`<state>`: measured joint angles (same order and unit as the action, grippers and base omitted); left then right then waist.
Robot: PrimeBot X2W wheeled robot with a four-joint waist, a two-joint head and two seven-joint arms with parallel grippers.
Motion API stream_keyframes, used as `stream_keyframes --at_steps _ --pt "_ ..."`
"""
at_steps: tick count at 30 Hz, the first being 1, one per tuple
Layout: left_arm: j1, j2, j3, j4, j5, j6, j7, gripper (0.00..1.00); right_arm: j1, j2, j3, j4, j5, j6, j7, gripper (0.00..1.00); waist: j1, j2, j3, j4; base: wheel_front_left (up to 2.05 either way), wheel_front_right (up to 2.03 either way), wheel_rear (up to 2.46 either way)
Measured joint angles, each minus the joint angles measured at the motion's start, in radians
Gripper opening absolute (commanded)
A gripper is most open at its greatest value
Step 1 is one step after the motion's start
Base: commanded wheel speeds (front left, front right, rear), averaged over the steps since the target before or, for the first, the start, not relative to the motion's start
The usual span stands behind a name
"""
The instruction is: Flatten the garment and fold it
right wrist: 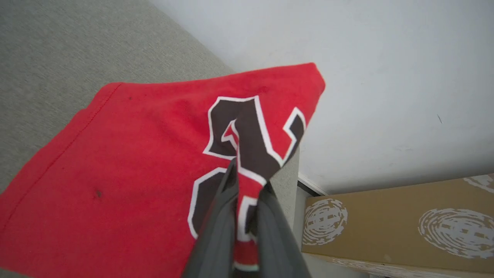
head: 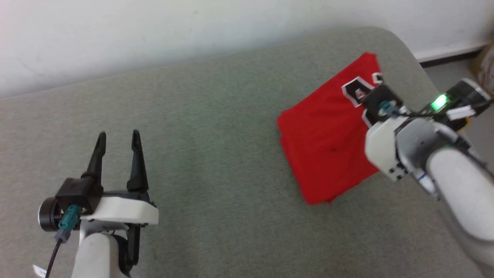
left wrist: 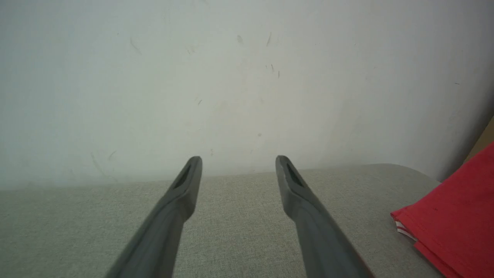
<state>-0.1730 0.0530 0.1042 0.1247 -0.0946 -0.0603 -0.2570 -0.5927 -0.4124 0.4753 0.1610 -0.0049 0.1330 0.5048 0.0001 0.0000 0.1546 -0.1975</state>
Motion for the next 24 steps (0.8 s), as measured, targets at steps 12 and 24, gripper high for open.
stream_keyframes --at_steps 12,24 --pt "-0.074 0.014 -0.004 -0.031 0.031 0.0 0.0 1.0 -0.138 -0.078 -0.076 0.251 -0.003 0.0 -0.111 0.0 0.0001 0.0 0.133 -0.091 0.0 0.0 0.0" --pt "-0.101 0.026 -0.016 -0.027 0.041 -0.002 0.0 1.0 -0.195 -0.056 -0.286 0.528 -0.105 0.0 -0.278 0.0 -0.0001 0.0 0.21 -0.053 0.0 0.0 0.0"
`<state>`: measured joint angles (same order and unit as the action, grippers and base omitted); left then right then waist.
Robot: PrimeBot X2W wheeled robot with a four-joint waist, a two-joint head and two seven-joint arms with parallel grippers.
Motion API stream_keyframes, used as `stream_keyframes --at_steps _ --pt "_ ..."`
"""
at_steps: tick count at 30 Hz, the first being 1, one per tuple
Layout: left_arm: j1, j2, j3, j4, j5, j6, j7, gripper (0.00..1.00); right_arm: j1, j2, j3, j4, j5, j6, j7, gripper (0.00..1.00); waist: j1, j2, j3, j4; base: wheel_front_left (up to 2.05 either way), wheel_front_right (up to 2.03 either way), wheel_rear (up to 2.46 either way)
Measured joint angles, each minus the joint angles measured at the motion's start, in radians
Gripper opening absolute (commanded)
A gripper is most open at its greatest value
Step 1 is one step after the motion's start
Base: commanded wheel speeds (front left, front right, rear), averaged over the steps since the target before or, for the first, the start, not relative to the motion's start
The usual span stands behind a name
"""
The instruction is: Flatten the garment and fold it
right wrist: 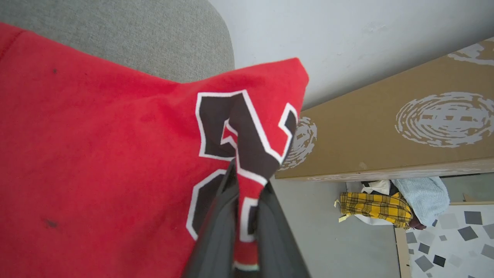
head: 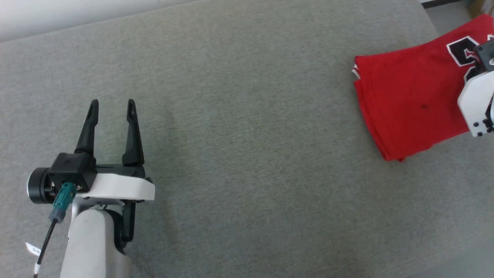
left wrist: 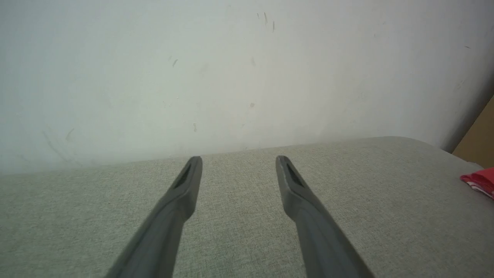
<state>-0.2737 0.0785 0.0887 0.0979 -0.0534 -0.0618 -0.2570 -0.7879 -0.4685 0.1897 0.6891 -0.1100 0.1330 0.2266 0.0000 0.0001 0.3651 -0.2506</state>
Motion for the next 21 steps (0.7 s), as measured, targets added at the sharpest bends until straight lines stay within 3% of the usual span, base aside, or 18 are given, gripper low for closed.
stream_keyframes --at_steps 1,2,3,13,21 --pt "0.0 0.001 0.0 0.001 0.0 0.0 0.0 1.0 -0.005 0.005 -0.015 0.012 -0.01 0.0 -0.013 0.02 0.0001 0.0 0.001 0.007 0.0 0.0 0.0" --pt "0.0 0.002 0.001 0.003 0.0 0.0 0.0 1.0 -0.009 0.01 -0.029 0.024 -0.021 0.0 -0.025 0.46 0.0001 0.0 0.001 0.013 0.0 0.0 0.0" --pt "0.0 0.003 0.002 0.007 -0.001 0.0 0.0 1.0 -0.011 0.015 -0.038 0.035 -0.032 0.0 -0.034 1.0 0.0001 0.0 0.0 0.019 0.0 0.0 0.0" --pt "0.016 -0.006 -0.013 0.051 -0.019 0.0 0.0 1.0 0.016 0.062 -0.2 0.087 -0.035 0.0 -0.168 1.0 -0.0001 -0.0001 -0.081 0.054 0.0 0.0 0.0" --pt "0.079 -0.018 -0.04 0.096 -0.065 -0.004 0.0 1.0 0.178 0.123 -0.298 -0.063 0.128 0.0 -0.277 1.0 -0.0002 -0.0001 -0.197 0.095 0.0 0.0 0.0"
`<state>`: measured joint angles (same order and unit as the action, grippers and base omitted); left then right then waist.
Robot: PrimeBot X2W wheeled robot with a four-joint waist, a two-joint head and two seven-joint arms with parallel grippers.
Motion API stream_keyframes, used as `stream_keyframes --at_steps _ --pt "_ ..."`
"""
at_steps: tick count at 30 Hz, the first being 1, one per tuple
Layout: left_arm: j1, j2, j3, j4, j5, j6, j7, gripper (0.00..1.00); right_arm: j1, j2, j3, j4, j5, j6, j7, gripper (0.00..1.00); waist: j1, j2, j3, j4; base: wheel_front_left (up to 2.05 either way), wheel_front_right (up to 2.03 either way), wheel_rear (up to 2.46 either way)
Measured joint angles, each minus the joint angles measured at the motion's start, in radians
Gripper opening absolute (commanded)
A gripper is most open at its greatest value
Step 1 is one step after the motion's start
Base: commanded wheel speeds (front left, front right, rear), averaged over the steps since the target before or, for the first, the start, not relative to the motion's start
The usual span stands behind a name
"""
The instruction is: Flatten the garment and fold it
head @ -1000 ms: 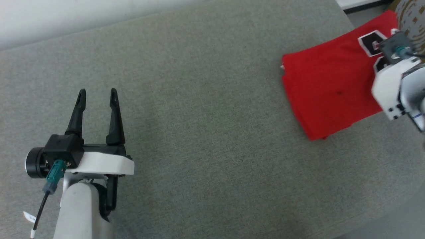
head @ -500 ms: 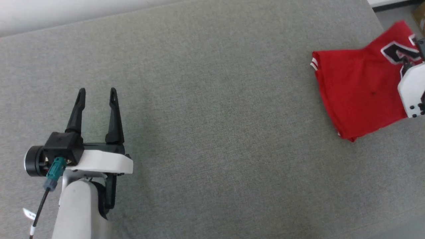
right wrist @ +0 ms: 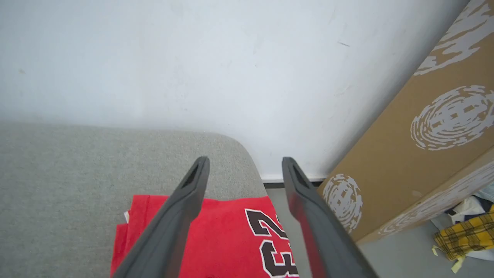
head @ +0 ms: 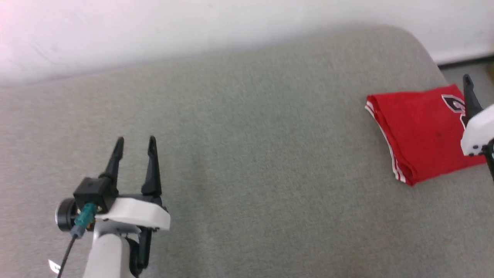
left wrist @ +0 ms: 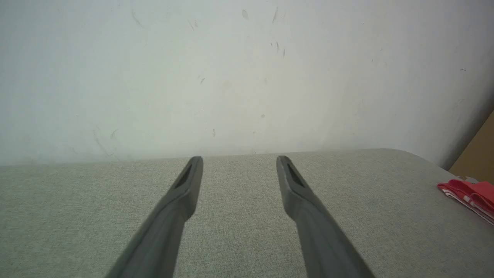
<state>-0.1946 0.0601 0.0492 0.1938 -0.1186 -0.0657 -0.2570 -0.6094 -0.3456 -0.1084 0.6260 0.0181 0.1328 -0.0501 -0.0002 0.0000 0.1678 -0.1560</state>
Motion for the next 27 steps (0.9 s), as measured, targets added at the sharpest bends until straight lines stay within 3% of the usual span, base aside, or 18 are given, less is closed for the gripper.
stream_keyframes --at_steps 10,15,27 --pt "0.054 -0.005 -0.031 0.042 -0.043 0.015 0.0 1.0 0.308 0.128 -0.041 -0.426 0.074 0.0 -0.031 1.0 -0.0001 0.0 -0.12 0.078 0.0 0.0 0.0" --pt "0.065 -0.006 -0.043 0.047 -0.051 0.016 0.0 1.0 0.434 0.198 -0.018 -0.572 0.078 0.0 -0.043 1.0 0.0 0.0 -0.153 0.123 0.0 0.0 0.0" --pt "0.103 -0.007 -0.075 0.054 -0.067 0.015 0.0 1.0 0.596 0.283 0.037 -0.627 0.068 0.0 -0.1 1.0 0.0002 0.0 -0.202 0.205 0.0 0.0 0.0"
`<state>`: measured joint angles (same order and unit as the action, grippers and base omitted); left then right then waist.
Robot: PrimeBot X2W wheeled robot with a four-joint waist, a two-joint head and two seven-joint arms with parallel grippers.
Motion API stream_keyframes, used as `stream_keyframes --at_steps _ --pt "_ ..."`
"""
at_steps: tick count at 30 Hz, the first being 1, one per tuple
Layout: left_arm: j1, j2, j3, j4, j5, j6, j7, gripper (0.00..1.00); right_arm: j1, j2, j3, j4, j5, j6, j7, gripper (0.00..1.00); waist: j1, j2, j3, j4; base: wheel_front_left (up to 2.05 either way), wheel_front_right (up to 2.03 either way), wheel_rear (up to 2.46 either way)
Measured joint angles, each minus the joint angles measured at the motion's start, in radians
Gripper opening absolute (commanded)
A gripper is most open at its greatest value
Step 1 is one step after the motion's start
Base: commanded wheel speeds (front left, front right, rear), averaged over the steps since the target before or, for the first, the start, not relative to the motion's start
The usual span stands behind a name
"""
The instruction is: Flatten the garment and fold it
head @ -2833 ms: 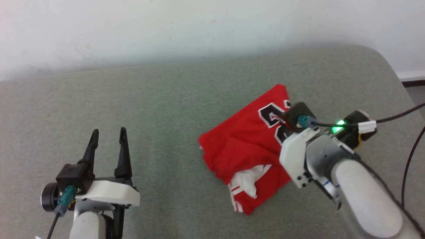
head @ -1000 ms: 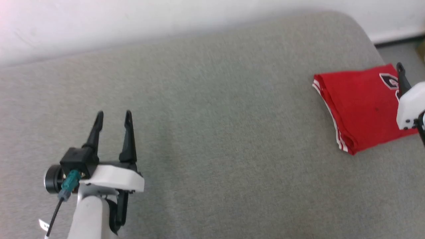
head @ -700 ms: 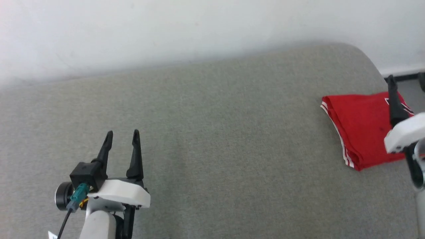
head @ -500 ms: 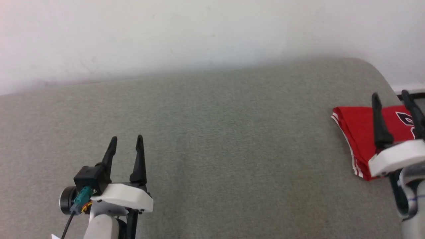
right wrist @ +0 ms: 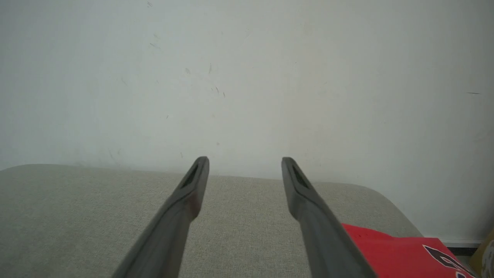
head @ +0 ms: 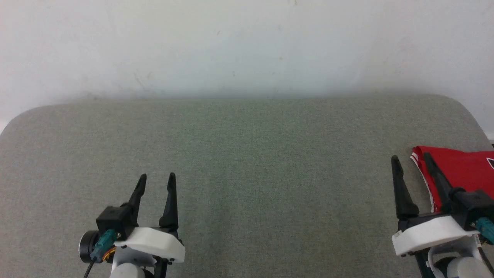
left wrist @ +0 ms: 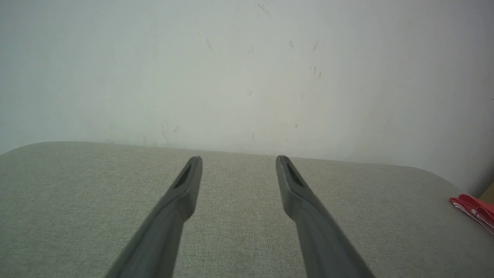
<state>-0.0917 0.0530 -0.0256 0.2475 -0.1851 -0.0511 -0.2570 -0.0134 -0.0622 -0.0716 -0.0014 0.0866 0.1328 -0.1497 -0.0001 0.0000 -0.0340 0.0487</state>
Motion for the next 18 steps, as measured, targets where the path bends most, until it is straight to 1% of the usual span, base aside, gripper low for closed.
stream_keyframes --at_steps 4,7,18 --pt "0.015 0.0 -0.002 0.002 0.0 0.0 0.0 1.0 0.029 0.006 0.01 0.005 -0.015 0.0 -0.013 1.0 0.0 0.0 -0.009 0.016 0.0 0.0 0.0" --pt "0.028 0.0 -0.003 0.001 0.0 0.0 0.0 1.0 0.043 0.007 0.011 0.008 -0.005 0.0 -0.021 1.0 0.0 0.0 -0.013 0.023 0.0 0.0 0.0" --pt "0.05 0.0 -0.004 -0.004 -0.001 0.0 0.0 1.0 0.062 0.007 0.018 0.016 0.021 0.0 -0.03 1.0 0.0001 0.0 -0.007 0.023 0.0 0.0 0.0"
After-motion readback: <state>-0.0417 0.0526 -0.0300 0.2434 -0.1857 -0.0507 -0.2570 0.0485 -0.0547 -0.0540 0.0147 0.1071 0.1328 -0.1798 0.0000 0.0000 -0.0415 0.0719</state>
